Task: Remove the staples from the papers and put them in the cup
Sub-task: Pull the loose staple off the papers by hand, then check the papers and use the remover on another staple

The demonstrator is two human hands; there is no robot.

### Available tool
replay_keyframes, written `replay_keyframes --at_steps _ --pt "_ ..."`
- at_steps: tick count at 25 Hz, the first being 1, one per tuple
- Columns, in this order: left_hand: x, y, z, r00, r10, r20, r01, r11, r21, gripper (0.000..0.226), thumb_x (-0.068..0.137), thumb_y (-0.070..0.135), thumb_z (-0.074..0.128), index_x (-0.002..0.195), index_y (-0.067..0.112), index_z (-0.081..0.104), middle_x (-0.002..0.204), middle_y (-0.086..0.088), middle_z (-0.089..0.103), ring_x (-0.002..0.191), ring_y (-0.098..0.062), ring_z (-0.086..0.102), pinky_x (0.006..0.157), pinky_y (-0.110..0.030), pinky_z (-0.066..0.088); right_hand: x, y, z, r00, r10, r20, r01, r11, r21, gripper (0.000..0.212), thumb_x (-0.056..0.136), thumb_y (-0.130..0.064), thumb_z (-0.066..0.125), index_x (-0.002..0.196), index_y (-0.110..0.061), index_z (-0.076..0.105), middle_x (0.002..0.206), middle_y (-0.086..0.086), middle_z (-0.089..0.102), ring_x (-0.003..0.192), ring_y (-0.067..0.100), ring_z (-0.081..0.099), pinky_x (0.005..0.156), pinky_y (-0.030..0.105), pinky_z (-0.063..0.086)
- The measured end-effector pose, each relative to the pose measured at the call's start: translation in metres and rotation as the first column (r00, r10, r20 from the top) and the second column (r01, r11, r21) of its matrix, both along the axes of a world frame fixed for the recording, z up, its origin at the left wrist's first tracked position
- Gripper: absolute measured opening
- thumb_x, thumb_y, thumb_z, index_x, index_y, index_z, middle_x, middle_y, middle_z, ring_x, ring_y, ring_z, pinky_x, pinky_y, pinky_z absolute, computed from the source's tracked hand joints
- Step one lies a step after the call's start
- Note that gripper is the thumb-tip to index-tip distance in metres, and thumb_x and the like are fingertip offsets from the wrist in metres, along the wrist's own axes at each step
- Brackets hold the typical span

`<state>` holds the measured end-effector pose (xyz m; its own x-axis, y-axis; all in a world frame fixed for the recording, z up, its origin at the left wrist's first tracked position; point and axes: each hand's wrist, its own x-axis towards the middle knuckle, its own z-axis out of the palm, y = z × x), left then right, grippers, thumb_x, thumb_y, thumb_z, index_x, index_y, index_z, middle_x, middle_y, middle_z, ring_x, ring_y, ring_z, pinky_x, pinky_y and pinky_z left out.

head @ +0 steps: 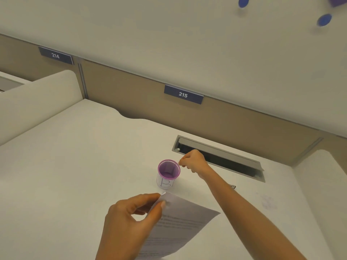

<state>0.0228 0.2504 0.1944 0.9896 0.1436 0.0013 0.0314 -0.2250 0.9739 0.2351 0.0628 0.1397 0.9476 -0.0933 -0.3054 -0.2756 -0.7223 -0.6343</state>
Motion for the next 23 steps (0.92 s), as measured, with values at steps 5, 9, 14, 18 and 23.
replay_keyframes --at_steps 5,9,14,18,23 --pt "0.002 0.009 -0.008 0.996 0.000 -0.086 0.000 1.000 0.000 0.010 0.074 0.035 0.075 0.083 0.039 0.078 0.071 0.020 0.075 0.079 -0.003 0.070 0.070 -0.019 0.053 0.034 0.011 -0.035 0.998 0.055 -0.044 -0.061 0.986 -0.153 0.014 0.076 -0.008 0.069 0.086 0.001 0.073 0.075 0.012 0.065 0.061 0.019 0.056 0.057 0.030 0.048" --pt "0.008 0.007 -0.006 0.993 -0.031 -0.117 0.031 0.999 -0.007 0.009 0.074 0.037 0.075 0.083 0.039 0.077 0.073 0.020 0.075 0.079 -0.005 0.071 0.068 -0.014 0.047 0.038 0.014 -0.036 0.996 0.073 -0.050 -0.081 0.980 -0.183 0.017 0.078 -0.008 0.068 0.091 0.002 0.073 0.074 0.010 0.062 0.060 0.017 0.054 0.057 0.027 0.046" --pt "0.017 0.008 -0.002 0.992 -0.032 -0.120 0.027 0.999 -0.045 0.009 0.074 0.034 0.078 0.081 0.040 0.078 0.076 0.016 0.077 0.077 -0.008 0.073 0.077 -0.031 0.055 -0.007 0.015 0.028 0.982 0.175 0.065 -0.183 0.972 0.146 0.014 0.086 -0.019 0.067 0.094 -0.010 0.074 0.082 0.000 0.069 0.068 0.010 0.058 0.054 0.020 0.043" --pt "0.024 0.003 0.005 0.991 -0.065 -0.114 0.058 0.996 -0.061 0.010 0.078 0.032 0.075 0.085 0.036 0.078 0.079 0.014 0.077 0.080 -0.012 0.074 0.081 -0.039 0.057 -0.090 0.007 0.092 0.860 0.491 0.139 -0.508 0.799 0.323 0.012 0.084 -0.037 0.069 0.093 -0.029 0.073 0.086 -0.013 0.072 0.079 0.005 0.065 0.064 0.016 0.048" --pt "0.026 -0.015 0.018 0.986 -0.163 -0.029 0.163 0.986 0.027 0.014 0.078 0.043 0.070 0.089 0.040 0.077 0.081 0.019 0.076 0.082 -0.008 0.073 0.078 -0.033 0.057 -0.137 -0.008 0.102 0.811 0.511 0.284 -0.572 0.795 0.203 0.016 0.082 -0.036 0.072 0.097 -0.031 0.071 0.089 -0.018 0.069 0.086 0.010 0.064 0.070 0.029 0.056"
